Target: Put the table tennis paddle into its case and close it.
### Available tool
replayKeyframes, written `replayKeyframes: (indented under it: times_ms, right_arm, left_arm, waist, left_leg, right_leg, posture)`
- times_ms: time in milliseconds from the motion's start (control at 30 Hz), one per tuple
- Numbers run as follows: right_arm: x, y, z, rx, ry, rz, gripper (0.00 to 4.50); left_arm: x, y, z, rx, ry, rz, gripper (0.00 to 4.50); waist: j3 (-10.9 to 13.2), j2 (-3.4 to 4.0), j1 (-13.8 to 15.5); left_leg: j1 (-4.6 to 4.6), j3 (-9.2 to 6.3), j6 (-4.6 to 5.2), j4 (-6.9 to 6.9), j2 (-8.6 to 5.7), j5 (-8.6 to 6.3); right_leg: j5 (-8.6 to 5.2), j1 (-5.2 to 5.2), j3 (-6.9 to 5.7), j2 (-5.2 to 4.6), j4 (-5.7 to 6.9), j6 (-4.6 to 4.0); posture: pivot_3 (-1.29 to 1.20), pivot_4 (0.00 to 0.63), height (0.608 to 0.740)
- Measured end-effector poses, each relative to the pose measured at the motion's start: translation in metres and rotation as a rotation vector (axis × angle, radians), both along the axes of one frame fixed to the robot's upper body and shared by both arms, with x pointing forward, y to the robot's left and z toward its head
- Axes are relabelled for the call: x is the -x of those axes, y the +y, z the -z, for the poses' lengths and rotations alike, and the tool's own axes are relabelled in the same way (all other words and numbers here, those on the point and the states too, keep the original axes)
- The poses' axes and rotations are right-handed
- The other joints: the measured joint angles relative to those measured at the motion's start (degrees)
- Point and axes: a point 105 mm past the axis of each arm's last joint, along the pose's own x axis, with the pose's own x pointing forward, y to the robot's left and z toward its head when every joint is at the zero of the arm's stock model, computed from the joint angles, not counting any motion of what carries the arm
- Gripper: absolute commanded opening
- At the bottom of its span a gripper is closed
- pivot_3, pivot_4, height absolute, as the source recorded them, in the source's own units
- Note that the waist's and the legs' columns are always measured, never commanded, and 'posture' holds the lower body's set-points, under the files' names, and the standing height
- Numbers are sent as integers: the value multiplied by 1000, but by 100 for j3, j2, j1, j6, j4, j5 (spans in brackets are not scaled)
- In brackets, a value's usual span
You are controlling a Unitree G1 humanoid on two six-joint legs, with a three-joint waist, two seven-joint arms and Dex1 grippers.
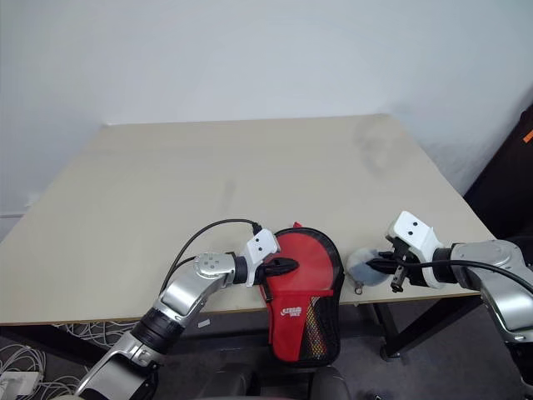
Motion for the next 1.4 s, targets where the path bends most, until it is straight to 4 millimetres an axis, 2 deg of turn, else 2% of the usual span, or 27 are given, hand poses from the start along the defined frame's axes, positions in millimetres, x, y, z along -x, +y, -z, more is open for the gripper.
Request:
replayKeyframes:
  times_ms: [200,700,1100,1400]
  right_arm:
    - [12,-1,5,18,18,-55,7]
    - [47,20,10,-1,88,-219,7]
    - [72,10,9,16,161,-296,7]
    - [84,14,12,8,179,-339,7]
  left_arm:
    - [0,0,0,-2,4,7,0]
    - [-4,-3,2,-16,-9,20,0]
    - [-4,-7,2,-15,-7,48,0]
    - [-5,-8,2,-16,-5,60,0]
  waist:
    - [-1,-4,22]
    - [-18,-33,30]
    - [-18,-38,107]
    - [-18,-39,148]
  left_leg:
    - [0,-1,0,0,0,0]
    - [0,-2,2,1,0,-3]
    - [0,-2,8,9,0,-10]
    - [0,0,9,14,0,-12]
  right_leg:
    - [-1,0,-1,0,-1,0]
    - [-10,6,-3,-3,-5,-6]
    - [-15,12,-6,-5,-9,-4]
    - [-15,14,-5,-6,-9,-4]
  posture:
    - [0,0,698]
    - [0,0,698]
    - [0,0,698]
    - [0,0,698]
